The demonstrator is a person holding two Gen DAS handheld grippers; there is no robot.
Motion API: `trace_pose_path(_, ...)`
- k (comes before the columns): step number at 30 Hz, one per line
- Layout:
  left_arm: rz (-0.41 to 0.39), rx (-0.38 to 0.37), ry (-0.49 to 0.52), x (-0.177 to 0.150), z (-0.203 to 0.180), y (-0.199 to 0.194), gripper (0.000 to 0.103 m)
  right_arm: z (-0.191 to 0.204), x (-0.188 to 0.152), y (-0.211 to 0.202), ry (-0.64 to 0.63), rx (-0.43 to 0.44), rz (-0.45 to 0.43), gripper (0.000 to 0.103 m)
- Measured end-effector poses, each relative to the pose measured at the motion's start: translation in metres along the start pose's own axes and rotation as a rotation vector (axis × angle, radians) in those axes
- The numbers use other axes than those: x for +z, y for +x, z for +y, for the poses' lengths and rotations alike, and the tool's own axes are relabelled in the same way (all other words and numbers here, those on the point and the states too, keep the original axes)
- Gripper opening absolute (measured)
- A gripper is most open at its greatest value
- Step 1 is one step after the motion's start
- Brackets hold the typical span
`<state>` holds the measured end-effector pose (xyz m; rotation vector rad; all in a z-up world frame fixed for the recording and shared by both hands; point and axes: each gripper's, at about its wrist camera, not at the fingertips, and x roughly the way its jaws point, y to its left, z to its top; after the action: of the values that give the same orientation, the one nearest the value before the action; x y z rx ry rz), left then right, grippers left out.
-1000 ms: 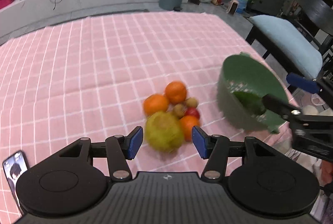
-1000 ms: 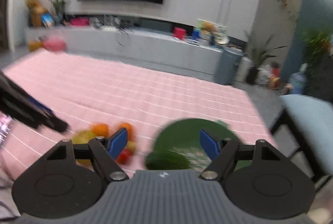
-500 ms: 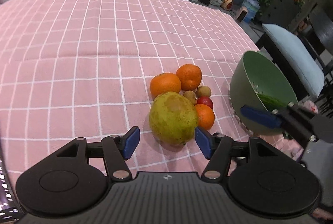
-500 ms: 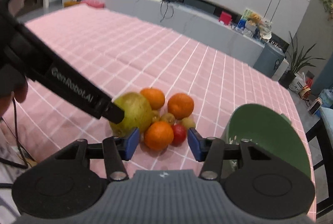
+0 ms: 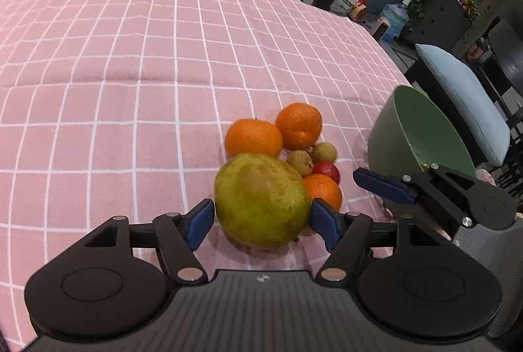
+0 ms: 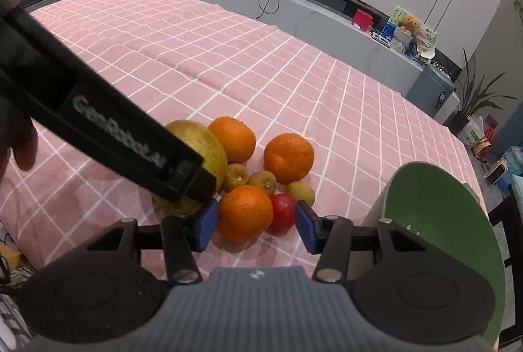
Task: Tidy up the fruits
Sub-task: 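Grasp the yellow-green pear with the left tool while the right tool grasps another orange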
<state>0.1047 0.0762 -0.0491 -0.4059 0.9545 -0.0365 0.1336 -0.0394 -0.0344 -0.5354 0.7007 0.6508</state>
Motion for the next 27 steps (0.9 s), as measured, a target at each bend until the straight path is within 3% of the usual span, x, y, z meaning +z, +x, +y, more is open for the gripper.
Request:
trace_pose_path(7, 0.014, 0.003, -0.019, 0.001, 0.005, 0.008, 0.079, 0.005, -0.004, 0.002, -0.027, 0.014, -0.017, 0.047)
trace_pose_path(10, 0.015, -0.004, -0.019, 0.001, 0.006, 0.008, 0.074, 0.008, -0.006, 0.002, -0.039, 0.035, -0.021, 0.036)
trace_pose_path(14, 0.007, 0.007, 0.010, -0.001, 0.001, 0.007, 0.074, 0.012, -0.008, -0.001, -0.057, 0.034, -0.026, 0.035)
trace_pose_path(27, 0.001, 0.003, -0.009, -0.007, 0.002, -0.001, 0.073, -0.007, -0.001, -0.012, 0.056, 0.058, -0.017, 0.033)
